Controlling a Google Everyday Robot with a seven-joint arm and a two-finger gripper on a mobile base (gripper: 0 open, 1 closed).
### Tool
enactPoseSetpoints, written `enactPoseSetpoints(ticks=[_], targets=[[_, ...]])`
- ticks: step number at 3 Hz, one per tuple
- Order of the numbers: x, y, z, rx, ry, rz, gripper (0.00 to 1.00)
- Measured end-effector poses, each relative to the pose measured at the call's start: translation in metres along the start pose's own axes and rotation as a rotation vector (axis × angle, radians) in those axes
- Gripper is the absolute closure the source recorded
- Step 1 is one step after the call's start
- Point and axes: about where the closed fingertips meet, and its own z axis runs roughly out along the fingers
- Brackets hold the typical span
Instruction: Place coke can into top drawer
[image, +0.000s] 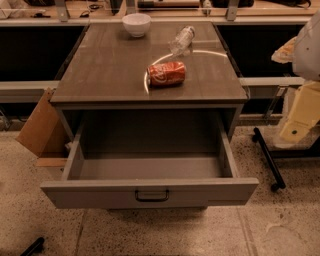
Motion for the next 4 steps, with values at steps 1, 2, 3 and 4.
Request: enactPoseSetpoints(ticks=[1,2,3,4], targets=[[0.0,0.0,0.0,0.0,0.0,0.0,0.0],[-0.013,-0.02,0.006,0.014,-0.051,-0.046,0.0],[-0.044,-0.052,0.022,0.019,-0.162,-0.134,0.0],[-0.075,-0.08,0.042,-0.002,-0.284,-0.198,0.0]])
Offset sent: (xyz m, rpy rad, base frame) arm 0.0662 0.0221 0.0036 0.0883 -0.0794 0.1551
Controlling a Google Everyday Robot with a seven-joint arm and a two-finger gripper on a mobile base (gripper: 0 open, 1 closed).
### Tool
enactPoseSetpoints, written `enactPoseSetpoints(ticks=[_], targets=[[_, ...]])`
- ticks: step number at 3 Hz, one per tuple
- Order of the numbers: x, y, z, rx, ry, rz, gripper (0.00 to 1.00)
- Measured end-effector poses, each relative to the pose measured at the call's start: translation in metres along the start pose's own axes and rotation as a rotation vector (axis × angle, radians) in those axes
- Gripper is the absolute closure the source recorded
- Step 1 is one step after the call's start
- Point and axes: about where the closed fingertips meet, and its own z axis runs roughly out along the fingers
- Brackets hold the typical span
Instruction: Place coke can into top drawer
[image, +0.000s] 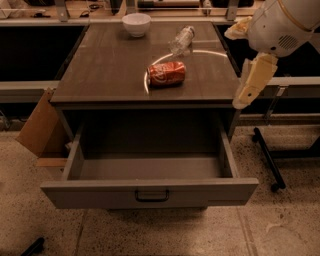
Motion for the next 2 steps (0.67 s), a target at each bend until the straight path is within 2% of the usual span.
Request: enactPoseSetpoints(ticks=[1,2], targets=[[0.0,0.0,0.0,0.0,0.0,0.0,0.0],[-0.008,-0.013,0.014,0.007,-0.026,-0.052,0.0]])
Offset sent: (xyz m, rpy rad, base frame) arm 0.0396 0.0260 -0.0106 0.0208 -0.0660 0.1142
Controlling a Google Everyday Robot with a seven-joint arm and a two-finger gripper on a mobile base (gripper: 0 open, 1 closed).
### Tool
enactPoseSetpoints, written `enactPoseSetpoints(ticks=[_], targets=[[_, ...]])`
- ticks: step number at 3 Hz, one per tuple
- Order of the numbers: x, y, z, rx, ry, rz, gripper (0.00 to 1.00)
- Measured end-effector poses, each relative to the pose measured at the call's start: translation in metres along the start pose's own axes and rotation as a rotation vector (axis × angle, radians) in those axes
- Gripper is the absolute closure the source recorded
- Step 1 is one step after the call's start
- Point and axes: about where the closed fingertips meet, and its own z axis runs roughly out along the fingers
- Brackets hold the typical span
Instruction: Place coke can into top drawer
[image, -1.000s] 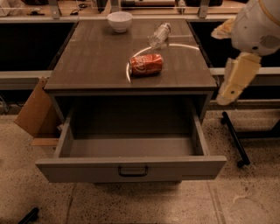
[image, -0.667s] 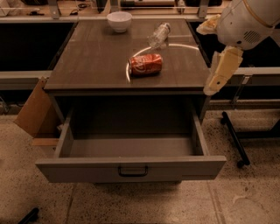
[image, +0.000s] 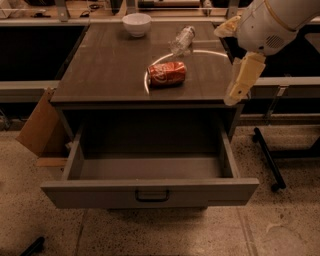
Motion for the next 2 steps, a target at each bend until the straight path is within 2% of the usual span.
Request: enactPoseSetpoints(ticks=[1,2], targets=[[-0.011,-0.024,0.025,0.0,-0.021,-0.063,0.0],[-0.022,-0.045,0.052,-0.028,-0.036,-0.112,0.0]])
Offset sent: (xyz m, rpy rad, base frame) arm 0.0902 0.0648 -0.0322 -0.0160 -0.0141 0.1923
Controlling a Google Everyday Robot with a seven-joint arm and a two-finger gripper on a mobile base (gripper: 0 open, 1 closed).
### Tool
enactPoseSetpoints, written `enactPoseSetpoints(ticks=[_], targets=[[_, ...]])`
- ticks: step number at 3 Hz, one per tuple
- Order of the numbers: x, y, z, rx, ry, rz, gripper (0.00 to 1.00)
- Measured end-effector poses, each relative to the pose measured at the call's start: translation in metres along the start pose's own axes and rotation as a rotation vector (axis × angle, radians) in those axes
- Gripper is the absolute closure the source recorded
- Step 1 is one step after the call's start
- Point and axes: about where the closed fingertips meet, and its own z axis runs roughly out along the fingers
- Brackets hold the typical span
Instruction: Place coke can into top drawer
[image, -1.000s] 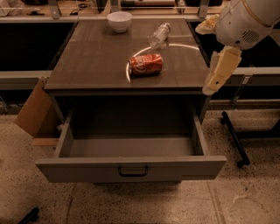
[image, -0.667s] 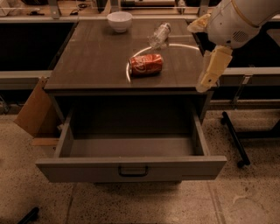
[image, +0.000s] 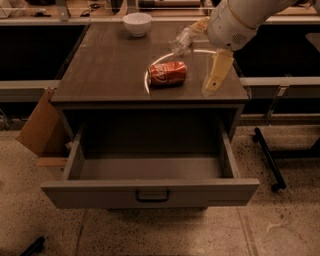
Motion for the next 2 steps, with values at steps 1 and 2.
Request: enactPoseSetpoints(ticks=[1,2], targets=[[-0.005,-0.018,0.03,-0.042,-0.017,-0.023,0.0],[-0.004,-0.031,0.057,-0.077,-0.015,-0.02,0.0]])
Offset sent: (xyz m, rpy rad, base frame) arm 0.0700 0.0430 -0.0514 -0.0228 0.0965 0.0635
